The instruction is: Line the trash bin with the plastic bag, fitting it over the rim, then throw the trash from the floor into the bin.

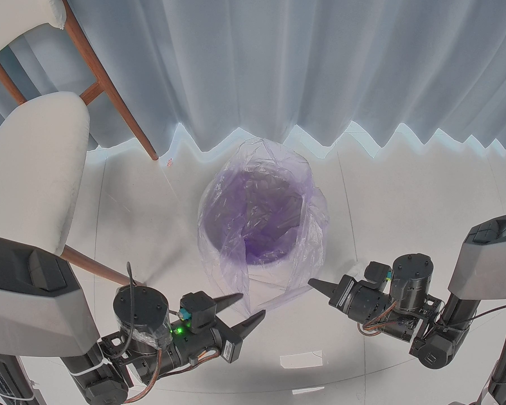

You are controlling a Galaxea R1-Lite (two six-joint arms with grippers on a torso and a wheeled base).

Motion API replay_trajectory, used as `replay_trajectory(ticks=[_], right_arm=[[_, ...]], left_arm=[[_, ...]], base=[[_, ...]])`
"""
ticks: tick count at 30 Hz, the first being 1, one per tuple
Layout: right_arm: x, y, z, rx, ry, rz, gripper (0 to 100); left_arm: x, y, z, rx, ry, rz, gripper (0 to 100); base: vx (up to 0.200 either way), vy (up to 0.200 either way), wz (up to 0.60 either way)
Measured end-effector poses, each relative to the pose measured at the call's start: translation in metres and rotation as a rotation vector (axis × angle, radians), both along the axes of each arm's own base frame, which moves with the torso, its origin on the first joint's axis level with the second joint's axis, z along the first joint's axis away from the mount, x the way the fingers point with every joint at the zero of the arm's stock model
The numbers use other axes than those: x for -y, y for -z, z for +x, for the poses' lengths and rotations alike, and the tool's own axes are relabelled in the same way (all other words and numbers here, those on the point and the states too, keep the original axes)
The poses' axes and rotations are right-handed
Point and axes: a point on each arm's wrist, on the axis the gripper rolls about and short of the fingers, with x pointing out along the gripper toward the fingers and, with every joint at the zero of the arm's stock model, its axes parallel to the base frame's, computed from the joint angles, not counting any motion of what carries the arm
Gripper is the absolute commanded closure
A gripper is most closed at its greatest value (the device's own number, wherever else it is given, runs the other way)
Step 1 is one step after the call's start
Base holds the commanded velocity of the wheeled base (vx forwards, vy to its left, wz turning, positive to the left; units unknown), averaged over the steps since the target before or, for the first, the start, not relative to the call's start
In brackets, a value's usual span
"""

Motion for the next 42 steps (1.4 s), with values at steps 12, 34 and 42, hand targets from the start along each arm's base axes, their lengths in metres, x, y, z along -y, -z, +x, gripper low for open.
replay_trajectory(ticks=[12,34,42], right_arm=[[0.000,0.001,0.000,0.002,-0.002,-0.005,100],[-0.002,-0.002,-0.001,0.041,-0.014,-0.004,100],[-0.002,-0.001,-0.002,0.041,-0.015,-0.005,100]], left_arm=[[-0.027,-0.029,0.004,-0.195,-0.219,-0.272,0],[-0.061,0.030,0.086,-0.307,-0.492,-0.346,0],[-0.037,0.022,0.103,-0.340,-0.454,-0.426,100]], base=[[0.000,0.000,0.00],[0.000,0.000,0.00],[0.000,0.000,0.00]])
